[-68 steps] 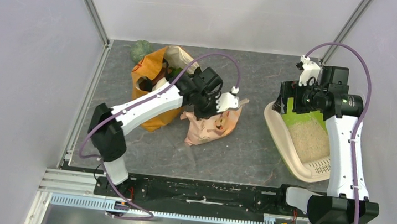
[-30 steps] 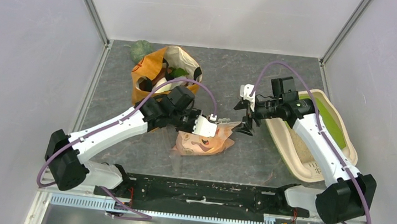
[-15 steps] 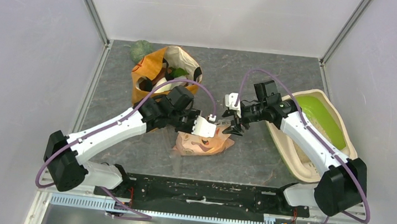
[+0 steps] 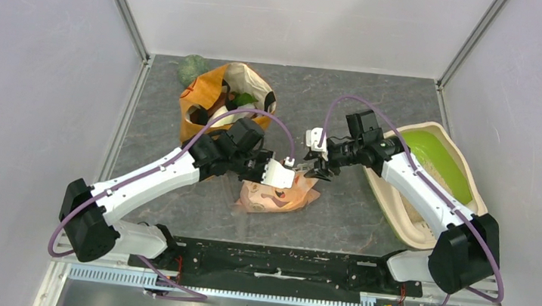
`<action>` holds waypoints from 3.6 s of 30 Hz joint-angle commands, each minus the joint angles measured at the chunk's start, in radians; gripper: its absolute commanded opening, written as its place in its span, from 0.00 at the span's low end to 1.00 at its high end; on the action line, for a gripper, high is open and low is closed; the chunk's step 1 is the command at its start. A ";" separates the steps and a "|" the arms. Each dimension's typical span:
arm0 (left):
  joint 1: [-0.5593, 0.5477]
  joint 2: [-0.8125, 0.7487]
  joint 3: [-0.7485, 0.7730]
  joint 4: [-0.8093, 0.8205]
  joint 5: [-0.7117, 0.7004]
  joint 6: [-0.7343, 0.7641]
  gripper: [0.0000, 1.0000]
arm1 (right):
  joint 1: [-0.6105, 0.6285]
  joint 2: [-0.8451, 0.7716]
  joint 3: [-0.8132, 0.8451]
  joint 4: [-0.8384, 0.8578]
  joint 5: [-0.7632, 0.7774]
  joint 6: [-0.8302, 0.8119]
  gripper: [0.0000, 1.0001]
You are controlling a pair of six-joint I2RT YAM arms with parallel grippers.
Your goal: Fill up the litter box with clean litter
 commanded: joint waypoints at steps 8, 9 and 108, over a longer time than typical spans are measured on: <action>-0.004 -0.023 0.001 0.007 0.042 0.034 0.02 | 0.011 -0.007 0.031 0.018 -0.023 0.004 0.36; -0.004 -0.022 -0.001 0.007 0.042 0.034 0.02 | 0.009 -0.008 0.036 0.017 -0.024 0.008 0.34; -0.158 -0.126 -0.157 -0.007 -0.063 0.189 0.33 | -0.015 0.525 0.546 -0.615 -0.030 0.608 0.89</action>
